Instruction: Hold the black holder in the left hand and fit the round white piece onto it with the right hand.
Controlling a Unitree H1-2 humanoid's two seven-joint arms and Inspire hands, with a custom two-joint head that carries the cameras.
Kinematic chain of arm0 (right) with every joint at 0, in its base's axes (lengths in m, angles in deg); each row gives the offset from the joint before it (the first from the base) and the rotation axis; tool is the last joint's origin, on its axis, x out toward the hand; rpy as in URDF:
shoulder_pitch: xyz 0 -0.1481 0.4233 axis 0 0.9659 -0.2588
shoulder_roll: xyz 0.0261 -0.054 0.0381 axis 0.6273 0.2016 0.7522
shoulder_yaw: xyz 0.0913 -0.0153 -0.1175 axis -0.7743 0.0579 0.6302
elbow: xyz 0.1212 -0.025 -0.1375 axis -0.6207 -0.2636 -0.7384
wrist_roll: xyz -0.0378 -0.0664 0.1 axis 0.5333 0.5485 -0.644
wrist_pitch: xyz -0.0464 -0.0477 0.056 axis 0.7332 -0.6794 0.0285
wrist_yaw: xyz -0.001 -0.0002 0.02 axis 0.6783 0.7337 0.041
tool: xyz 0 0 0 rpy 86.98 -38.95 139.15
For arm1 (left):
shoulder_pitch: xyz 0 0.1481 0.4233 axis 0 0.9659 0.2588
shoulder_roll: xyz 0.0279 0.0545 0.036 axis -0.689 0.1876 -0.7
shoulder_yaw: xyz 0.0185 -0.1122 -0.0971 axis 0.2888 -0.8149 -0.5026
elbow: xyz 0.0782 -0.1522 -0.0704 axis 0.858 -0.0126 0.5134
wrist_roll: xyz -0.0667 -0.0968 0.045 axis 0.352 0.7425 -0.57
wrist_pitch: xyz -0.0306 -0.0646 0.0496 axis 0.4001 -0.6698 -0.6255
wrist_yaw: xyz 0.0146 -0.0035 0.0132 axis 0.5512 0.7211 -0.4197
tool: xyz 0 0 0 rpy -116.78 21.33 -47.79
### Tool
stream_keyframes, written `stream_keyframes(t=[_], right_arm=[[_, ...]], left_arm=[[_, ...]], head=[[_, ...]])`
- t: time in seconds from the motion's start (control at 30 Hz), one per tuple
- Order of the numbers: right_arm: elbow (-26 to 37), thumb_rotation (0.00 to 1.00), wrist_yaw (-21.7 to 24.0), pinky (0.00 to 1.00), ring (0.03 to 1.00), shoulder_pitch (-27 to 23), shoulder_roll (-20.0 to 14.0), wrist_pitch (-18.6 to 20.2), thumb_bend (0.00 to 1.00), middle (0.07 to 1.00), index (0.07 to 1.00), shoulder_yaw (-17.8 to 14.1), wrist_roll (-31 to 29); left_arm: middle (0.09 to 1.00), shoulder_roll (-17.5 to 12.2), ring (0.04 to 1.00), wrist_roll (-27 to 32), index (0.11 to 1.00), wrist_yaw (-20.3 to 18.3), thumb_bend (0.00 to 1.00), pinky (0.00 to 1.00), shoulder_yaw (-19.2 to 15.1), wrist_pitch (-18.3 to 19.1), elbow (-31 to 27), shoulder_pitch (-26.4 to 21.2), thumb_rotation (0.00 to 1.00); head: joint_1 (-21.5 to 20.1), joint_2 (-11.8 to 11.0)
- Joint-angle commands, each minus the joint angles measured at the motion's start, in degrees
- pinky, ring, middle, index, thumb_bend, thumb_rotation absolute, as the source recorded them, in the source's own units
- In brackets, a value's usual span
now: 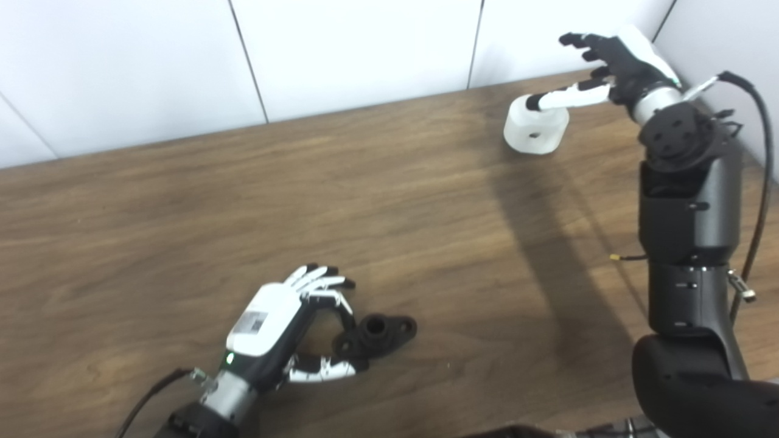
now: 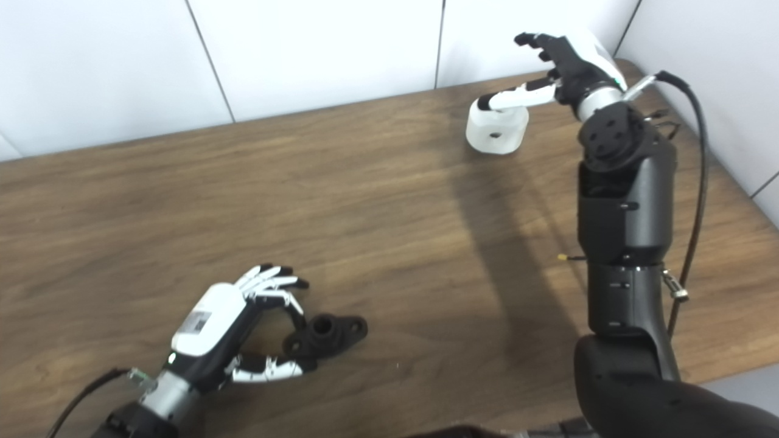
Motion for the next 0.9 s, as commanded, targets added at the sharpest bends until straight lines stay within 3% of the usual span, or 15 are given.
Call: stream_keyframes(t=[0.0, 0.17, 0.57, 0.87], right_arm=[[-0.46, 0.35, -2.23, 0.81, 0.891, -3.32, -2.76, -0.11, 0.85, 0.910, 0.878, 0.58, -0.05], [-4.21, 0.36, -0.73, 0.80, 0.894, -4.85, -4.34, -0.10, 0.87, 0.915, 0.882, 3.14, 3.28], [-9.19, 0.30, 0.66, 0.99, 0.977, -6.25, -7.41, -0.11, 0.91, 0.933, 0.892, 7.84, 4.73], [-12.85, 0.31, 1.37, 1.00, 0.985, -7.19, -9.44, -0.11, 0.93, 0.941, 0.885, 11.04, 4.88]], left_arm=[[0.803, -2.37, 0.896, -1.95, 0.487, -2.14, 0.52, 0.94, 0.10, 1.68, 3.91, 1.76, 0.06], [0.801, -2.41, 0.894, -1.36, 0.487, -1.22, 0.52, 0.94, -0.07, 0.73, 4.91, 1.84, 0.06], [0.806, -2.37, 0.900, -1.38, 0.487, -1.36, 0.52, 0.95, 0.14, 0.93, 4.99, 1.76, 0.06], [0.804, -2.36, 0.897, -1.27, 0.487, -1.38, 0.52, 0.94, 0.38, 0.72, 5.01, 1.94, 0.06]], head=[[-0.15, -0.18], [-0.07, -0.41], [0.42, -0.52], [0.64, -0.47]])
